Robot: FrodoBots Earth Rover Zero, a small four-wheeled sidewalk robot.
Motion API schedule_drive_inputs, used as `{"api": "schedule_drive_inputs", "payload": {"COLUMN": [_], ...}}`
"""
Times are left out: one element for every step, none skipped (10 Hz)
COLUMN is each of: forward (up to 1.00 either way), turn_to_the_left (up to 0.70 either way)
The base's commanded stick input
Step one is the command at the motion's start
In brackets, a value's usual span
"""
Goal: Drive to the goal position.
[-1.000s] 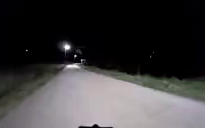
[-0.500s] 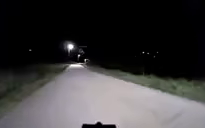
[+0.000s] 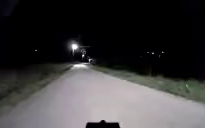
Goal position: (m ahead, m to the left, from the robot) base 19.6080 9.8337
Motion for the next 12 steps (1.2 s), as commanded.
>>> {"api": "schedule_drive_inputs", "payload": {"forward": [0.7, 0.7, 0.7, 0.7, 0.7, 0.7, 0.7, 0.7, 0.7, 0.7, 0.7, 0.7], "turn_to_the_left": [0.14, 0.14, 0.14, 0.14, 0.14, 0.14, 0.14, 0.14, 0.14, 0.14, 0.14, 0.14]}}
